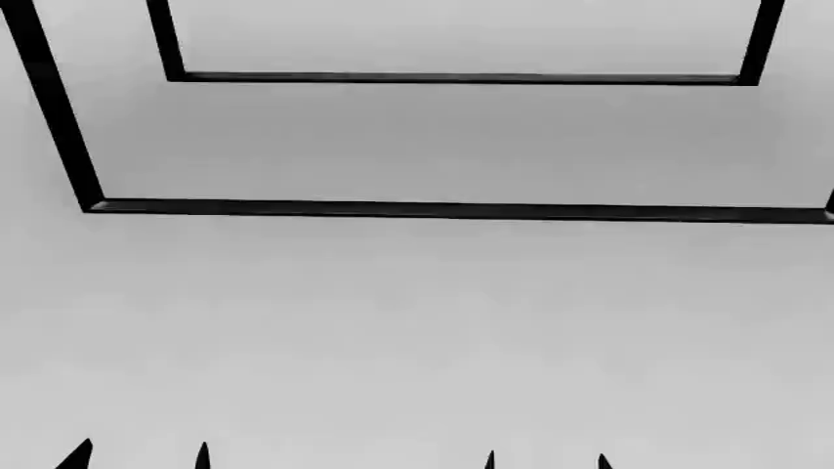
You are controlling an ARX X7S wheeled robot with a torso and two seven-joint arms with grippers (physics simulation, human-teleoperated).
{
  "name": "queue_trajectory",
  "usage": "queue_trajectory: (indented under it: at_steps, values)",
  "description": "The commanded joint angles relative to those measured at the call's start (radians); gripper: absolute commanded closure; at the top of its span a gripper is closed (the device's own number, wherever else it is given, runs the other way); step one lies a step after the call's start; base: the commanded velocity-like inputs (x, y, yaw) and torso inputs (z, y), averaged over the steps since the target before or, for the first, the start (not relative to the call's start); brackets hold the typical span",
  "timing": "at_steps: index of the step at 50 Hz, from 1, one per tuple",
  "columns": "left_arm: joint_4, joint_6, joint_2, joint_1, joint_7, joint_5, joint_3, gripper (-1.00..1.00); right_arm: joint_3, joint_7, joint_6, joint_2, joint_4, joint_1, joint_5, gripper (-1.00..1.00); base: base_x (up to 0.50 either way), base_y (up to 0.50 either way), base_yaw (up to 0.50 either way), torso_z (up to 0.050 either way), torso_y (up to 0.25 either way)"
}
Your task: Pick up the book and place it in the front compartment of the caddy.
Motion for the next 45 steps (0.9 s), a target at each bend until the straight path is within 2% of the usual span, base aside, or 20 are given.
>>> queue_trajectory:
  at_steps: [1, 11, 30, 36, 37, 45]
  values:
    - [0.000, 0.000, -0.010, 0.000, -0.011, -0.010, 0.011, -1.00, 0.000, 0.013, 0.000, 0.009, 0.000, 0.000, 0.009, -1.00, 0.00, 0.00, 0.00, 0.000, 0.000]
    - [0.007, -0.020, -0.041, -0.001, -0.074, -0.011, 0.049, -1.00, -0.049, 0.046, 0.001, 0.042, 0.002, 0.002, 0.039, -1.00, 0.00, 0.00, 0.00, 0.000, 0.000]
    - [-0.012, 0.038, -0.058, -0.002, -0.083, -0.107, 0.066, -1.00, -0.060, 0.080, -0.017, 0.074, -0.040, -0.031, 0.102, -1.00, 0.00, 0.00, 0.00, 0.000, 0.000]
    - [-0.039, 0.118, -0.059, -0.004, -0.096, -0.118, 0.069, -1.00, -0.061, 0.111, 0.074, 0.097, -0.182, -0.028, 0.094, -1.00, 0.00, 0.00, 0.00, 0.000, 0.000]
    - [-0.058, 0.177, -0.059, -0.006, -0.079, -0.126, 0.073, -1.00, -0.064, 0.122, 0.105, 0.104, -0.228, -0.021, 0.081, -1.00, 0.00, 0.00, 0.00, 0.000, 0.000]
    - [-0.074, 0.222, -0.064, -0.008, -0.117, -0.114, 0.080, -1.00, -0.062, 0.142, 0.249, 0.133, -0.405, 0.011, 0.088, -1.00, 0.00, 0.00, 0.00, 0.000, 0.000]
